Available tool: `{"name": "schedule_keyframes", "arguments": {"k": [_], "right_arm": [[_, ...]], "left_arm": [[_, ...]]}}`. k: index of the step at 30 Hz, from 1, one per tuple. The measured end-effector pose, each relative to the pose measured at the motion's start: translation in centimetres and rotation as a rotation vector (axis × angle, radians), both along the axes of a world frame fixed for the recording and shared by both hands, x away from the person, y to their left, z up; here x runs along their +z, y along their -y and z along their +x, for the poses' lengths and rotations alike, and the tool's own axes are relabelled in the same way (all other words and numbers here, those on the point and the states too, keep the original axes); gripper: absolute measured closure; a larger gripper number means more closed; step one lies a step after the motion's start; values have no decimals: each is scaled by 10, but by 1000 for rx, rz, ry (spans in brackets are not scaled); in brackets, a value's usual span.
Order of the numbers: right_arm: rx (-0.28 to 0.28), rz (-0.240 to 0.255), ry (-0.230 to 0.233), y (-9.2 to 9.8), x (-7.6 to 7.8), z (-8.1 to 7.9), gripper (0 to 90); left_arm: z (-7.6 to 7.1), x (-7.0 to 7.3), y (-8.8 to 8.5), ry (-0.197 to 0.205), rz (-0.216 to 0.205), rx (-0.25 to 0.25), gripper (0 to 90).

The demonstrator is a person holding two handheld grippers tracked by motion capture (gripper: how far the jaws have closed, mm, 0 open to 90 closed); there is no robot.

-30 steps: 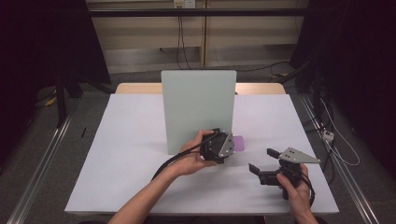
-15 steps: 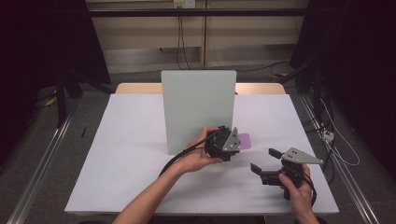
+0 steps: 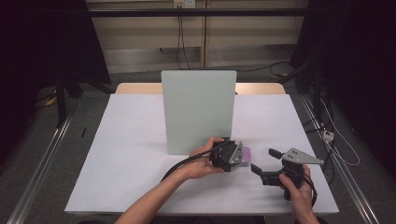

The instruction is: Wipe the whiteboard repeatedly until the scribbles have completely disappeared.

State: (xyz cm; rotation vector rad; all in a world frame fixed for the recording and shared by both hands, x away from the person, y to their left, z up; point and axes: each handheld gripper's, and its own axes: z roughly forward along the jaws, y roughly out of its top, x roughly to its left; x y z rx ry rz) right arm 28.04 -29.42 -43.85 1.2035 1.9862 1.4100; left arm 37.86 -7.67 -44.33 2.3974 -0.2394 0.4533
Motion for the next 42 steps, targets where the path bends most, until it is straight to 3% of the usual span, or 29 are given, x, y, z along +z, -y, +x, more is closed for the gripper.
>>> {"name": "schedule_keyframes", "arguments": {"k": [2, 6, 9, 11, 15, 18, 22, 23, 28, 34, 37, 38, 40, 42], "right_arm": [[1, 3, 1, -1, 0, 0, 41], [0, 3, 1, 0, 0, 0, 41], [0, 3, 1, -1, 0, 0, 41], [2, 3, 0, -1, 0, 0, 41], [4, -2, -2, -3, 0, 2, 41], [4, -2, -5, -3, 0, 2, 42], [4, 0, -5, -3, 0, 2, 42], [4, 0, -4, -3, 0, 2, 42], [2, -2, -5, -3, -1, 2, 42], [8, -10, -3, -4, 0, 2, 41], [5, -3, -5, -4, 0, 2, 42], [5, -4, -2, -4, 0, 2, 41], [7, -3, 1, -3, 0, 2, 41], [7, -3, 1, -3, 0, 2, 41]], "left_arm": [[1, 6, -4, -1, -26, 9, 409], [2, 35, -21, -31, -135, 26, 410], [9, 60, -42, -26, -232, 80, 410], [14, 70, -54, -21, -274, 107, 410], [20, 78, -70, -19, -311, 138, 410], [22, 75, -73, -6, -275, 151, 410], [18, 60, -68, 19, -170, 145, 410], [16, 55, -67, 40, -121, 138, 410], [8, 41, -64, 71, -20, 119, 411], [1, 28, -48, 42, 82, 110, 413], [-1, 18, -41, -24, 119, 112, 412], [0, 17, -40, -49, 153, 107, 413], [-1, 14, -38, -76, 179, 119, 412], [-1, 15, -37, -92, 162, 134, 413]]}}
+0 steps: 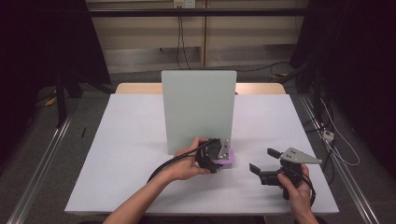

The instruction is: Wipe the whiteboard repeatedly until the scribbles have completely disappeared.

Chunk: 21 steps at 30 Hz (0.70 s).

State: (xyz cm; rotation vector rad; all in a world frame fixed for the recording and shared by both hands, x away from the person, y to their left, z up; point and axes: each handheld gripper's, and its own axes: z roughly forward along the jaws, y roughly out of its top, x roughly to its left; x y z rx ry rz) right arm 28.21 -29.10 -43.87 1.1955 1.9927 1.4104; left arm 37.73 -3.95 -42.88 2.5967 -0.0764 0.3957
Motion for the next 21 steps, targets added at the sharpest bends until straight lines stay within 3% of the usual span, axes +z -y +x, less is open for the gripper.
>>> {"name": "schedule_keyframes", "arguments": {"k": [2, 7, 9, 12, 14, 17, 21], "right_arm": [[0, 0, 0, 0, 0, 0, 41], [0, 1, -2, 0, 0, 0, 41], [-4, 1, -4, 0, 0, 0, 41], [-6, 6, -8, -1, -1, 2, 41], [-7, 4, -10, -2, -1, 3, 41], [-2, -3, -16, -4, -1, 4, 41], [6, -8, -13, -6, -1, 3, 41]], "left_arm": [[1, 4, -1, 1, 4, 9, 412], [6, 20, -21, 35, -87, 58, 412], [8, 25, -31, 27, -151, 91, 412], [11, 32, -51, 17, -193, 95, 411], [9, 33, -61, -17, -222, 76, 411], [1, 30, -69, -34, -210, 68, 411], [-5, 30, -76, -100, -207, 77, 410]]}}
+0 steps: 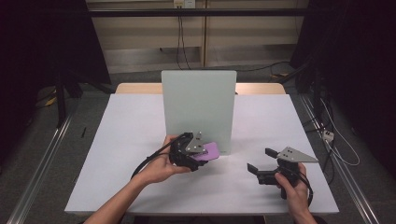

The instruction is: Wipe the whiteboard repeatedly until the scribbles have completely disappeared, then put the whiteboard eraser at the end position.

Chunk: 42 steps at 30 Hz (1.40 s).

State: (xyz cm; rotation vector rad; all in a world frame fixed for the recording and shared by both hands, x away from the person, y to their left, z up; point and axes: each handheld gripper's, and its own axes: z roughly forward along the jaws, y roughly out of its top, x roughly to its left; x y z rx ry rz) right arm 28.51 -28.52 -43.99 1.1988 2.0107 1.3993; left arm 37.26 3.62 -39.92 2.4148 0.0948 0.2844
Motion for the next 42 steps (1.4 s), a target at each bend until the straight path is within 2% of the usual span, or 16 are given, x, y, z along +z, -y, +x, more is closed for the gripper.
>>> {"name": "schedule_keyframes", "arguments": {"k": [7, 10, 14, 18, 19, 20, 23, 28, 31, 33, 35, 36, 38, 39, 41, 42], "right_arm": [[6, 3, 1, 0, 0, 1, 41], [13, -1, 0, -1, 0, 1, 41], [13, 2, 1, -1, 0, 0, 41], [4, 4, -1, 0, 0, 1, 41], [4, 1, -3, 0, 0, 2, 41], [3, 2, -7, -1, -1, 2, 41], [10, 3, -14, -4, -2, 4, 42], [28, -3, -9, -6, -2, 5, 42], [29, -4, -11, -5, -2, 5, 42], [24, 6, -12, -3, -2, 3, 42], [29, 2, -7, -2, -2, 3, 41], [27, 4, -8, -1, -2, 3, 42], [26, 8, -7, -1, -2, 4, 42], [29, 10, -8, -2, -2, 4, 42], [34, 1, -6, -3, -2, 5, 41], [38, -1, -5, -3, -2, 5, 41]], "left_arm": [[-6, 2, -13, -83, -48, 24, 410], [-5, -4, -19, -104, -28, 43, 410], [-8, -6, -25, -126, -39, 43, 410], [-15, -8, -24, -159, -26, 26, 410], [-15, -8, -24, -155, -5, 34, 410], [-15, -11, -24, -172, -11, 24, 410], [-16, -13, -25, -190, -8, 48, 410], [-16, -17, -22, -220, 5, 55, 410], [-18, -21, -15, -244, 23, 41, 410], [-20, -24, -11, -260, 28, 10, 410], [-21, -26, -8, -243, 61, 19, 409], [-20, -29, -7, -254, 47, 17, 409], [-18, -33, -6, -253, 61, 24, 409], [-17, -34, -5, -275, 55, 17, 409], [-18, -35, -4, -253, 74, 28, 409], [-17, -37, -3, -268, 61, 14, 409]]}}
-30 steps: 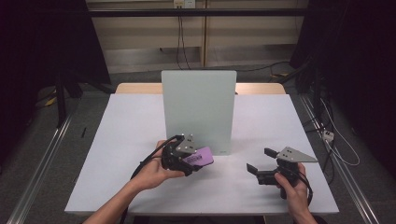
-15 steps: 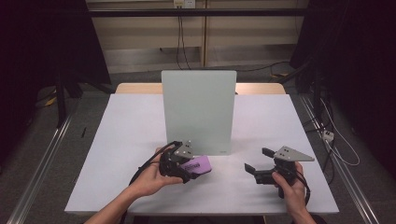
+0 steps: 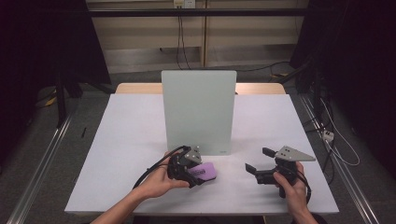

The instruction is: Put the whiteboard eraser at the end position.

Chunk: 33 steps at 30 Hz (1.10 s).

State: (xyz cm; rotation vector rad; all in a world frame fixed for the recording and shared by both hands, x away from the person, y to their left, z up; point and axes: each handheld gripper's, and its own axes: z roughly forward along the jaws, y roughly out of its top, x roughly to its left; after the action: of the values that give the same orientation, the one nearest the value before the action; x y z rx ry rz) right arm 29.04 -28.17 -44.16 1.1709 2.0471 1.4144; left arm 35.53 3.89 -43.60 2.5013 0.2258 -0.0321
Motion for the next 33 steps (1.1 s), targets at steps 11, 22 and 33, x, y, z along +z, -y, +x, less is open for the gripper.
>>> {"name": "schedule_keyframes", "arguments": {"k": [11, 22, 33], "right_arm": [[-1, -5, 4, -2, 1, -2, 42], [-5, -6, -1, -1, 1, -2, 41], [-10, -6, -5, -2, 1, -3, 42]], "left_arm": [[3, -5, -4, -8, -37, 43, 316], [6, 9, -26, -28, -205, 170, 69], [4, 16, -63, 39, -227, 348, 66]]}}
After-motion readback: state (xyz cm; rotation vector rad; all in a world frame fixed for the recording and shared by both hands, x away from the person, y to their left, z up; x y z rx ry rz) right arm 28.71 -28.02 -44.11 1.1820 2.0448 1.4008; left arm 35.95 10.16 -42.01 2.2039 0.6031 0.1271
